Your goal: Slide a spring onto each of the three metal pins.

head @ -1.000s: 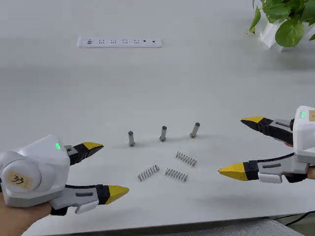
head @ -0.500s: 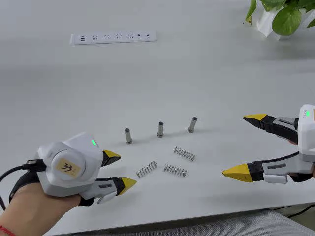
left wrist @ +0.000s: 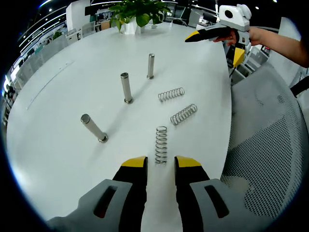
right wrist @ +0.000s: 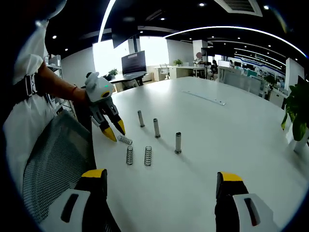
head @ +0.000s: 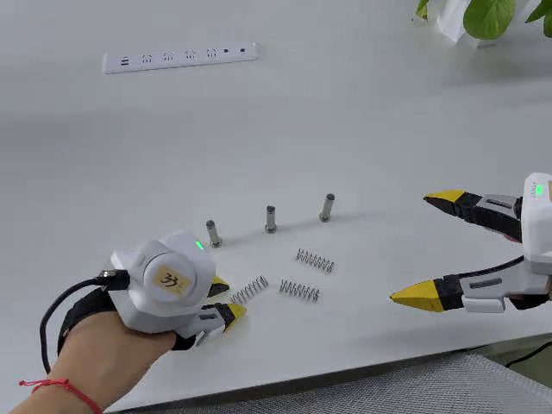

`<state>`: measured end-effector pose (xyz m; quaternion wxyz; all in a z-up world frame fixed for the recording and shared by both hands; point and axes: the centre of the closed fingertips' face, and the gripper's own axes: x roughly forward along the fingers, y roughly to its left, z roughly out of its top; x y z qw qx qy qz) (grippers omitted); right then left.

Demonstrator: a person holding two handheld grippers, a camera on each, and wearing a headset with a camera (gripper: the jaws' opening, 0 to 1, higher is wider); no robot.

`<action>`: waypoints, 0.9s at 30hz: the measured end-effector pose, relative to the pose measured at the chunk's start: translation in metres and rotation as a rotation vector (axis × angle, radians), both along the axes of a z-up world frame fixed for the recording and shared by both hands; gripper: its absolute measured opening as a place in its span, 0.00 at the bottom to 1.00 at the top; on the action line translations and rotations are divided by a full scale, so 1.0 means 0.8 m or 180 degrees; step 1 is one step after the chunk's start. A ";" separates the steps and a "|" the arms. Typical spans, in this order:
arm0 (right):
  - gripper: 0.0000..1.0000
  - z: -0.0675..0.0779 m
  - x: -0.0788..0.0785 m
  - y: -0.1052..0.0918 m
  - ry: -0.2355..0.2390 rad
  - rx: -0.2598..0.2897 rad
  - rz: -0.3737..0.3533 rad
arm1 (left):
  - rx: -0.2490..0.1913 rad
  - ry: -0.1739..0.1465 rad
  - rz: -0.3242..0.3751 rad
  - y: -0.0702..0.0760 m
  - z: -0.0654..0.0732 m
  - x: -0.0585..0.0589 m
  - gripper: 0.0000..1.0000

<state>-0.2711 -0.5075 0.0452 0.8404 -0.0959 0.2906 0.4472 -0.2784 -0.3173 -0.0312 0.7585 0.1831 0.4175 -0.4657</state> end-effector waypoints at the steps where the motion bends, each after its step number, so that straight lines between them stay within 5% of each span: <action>1: 0.94 0.000 0.000 -0.001 -0.0003 0.0002 -0.0006 | 0.0026 0.0004 -0.0006 0.000 -0.002 0.000 0.18; 13: 0.92 0.000 -0.001 -0.006 -0.0007 0.0036 -0.0069 | 0.0167 0.0004 -0.0106 -0.001 -0.004 0.000 0.12; 16: 0.92 0.000 0.000 -0.006 -0.0021 0.0039 -0.0075 | 0.0261 -0.0065 -0.0194 0.000 -0.006 0.001 0.10; 27: 0.90 0.000 -0.003 -0.007 -0.0012 0.0052 -0.0090 | 0.0305 0.0022 -0.0202 -0.001 -0.006 0.000 0.07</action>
